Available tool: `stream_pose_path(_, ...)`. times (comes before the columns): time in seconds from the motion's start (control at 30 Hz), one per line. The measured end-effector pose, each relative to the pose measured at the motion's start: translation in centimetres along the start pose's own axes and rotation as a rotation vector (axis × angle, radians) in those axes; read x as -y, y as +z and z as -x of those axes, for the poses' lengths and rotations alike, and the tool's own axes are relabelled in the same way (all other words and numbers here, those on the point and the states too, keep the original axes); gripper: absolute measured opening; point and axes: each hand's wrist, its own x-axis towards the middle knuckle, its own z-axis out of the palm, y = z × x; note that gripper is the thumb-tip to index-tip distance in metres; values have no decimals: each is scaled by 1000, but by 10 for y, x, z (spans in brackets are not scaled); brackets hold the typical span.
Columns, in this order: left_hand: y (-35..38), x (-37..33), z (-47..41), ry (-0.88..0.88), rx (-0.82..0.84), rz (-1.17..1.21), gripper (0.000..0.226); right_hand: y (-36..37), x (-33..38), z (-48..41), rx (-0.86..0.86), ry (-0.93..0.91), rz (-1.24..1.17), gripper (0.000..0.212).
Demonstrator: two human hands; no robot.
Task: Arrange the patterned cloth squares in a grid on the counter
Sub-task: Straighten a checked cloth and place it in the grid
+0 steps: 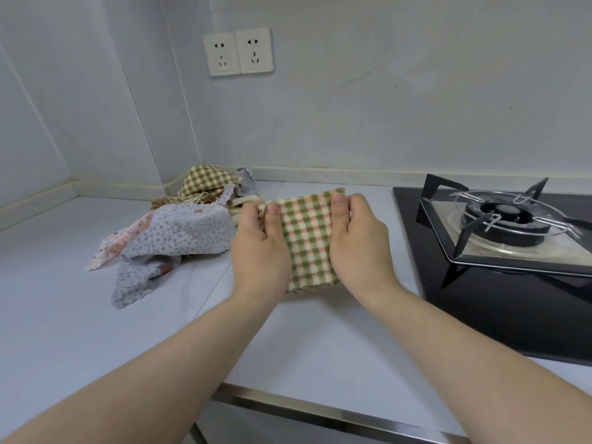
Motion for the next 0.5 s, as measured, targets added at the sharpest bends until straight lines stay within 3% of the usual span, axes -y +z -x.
stream_pose_path(0.5, 6, 24, -2, -152, 50, -170, 39, 9, -29, -6, 121, 179, 93, 46)
